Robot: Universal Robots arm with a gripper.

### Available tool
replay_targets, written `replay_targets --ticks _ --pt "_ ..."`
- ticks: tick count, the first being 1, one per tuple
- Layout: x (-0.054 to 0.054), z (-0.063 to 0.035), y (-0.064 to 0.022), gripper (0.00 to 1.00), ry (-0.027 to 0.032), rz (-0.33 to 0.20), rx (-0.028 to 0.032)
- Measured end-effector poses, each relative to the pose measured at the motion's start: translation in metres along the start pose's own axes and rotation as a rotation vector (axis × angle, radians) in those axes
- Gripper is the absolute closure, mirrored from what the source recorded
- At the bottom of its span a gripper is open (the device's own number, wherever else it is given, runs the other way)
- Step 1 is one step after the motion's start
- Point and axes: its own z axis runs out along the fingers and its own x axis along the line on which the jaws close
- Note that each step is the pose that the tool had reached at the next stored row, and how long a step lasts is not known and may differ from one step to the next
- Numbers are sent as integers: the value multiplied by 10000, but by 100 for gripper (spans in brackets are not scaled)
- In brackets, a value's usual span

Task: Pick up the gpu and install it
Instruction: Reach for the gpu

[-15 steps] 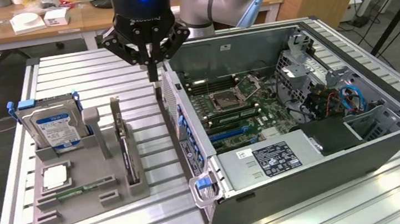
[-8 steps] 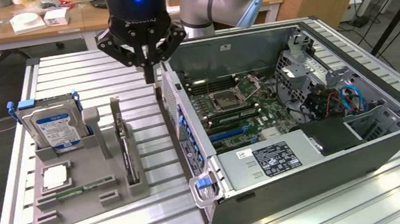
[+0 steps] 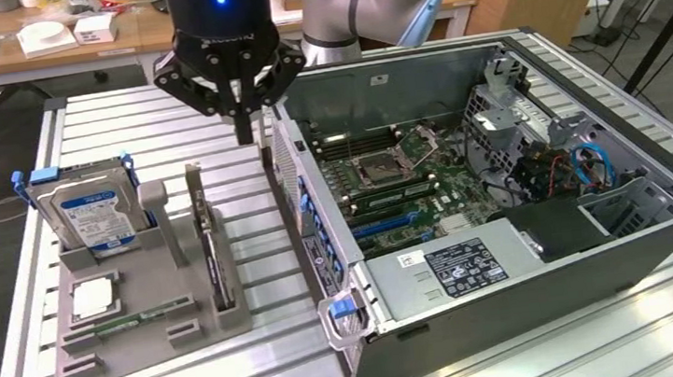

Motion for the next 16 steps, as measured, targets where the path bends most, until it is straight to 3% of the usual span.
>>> replay_targets --ticks 16 --pt "186 -8 -73 89 0 0 0"
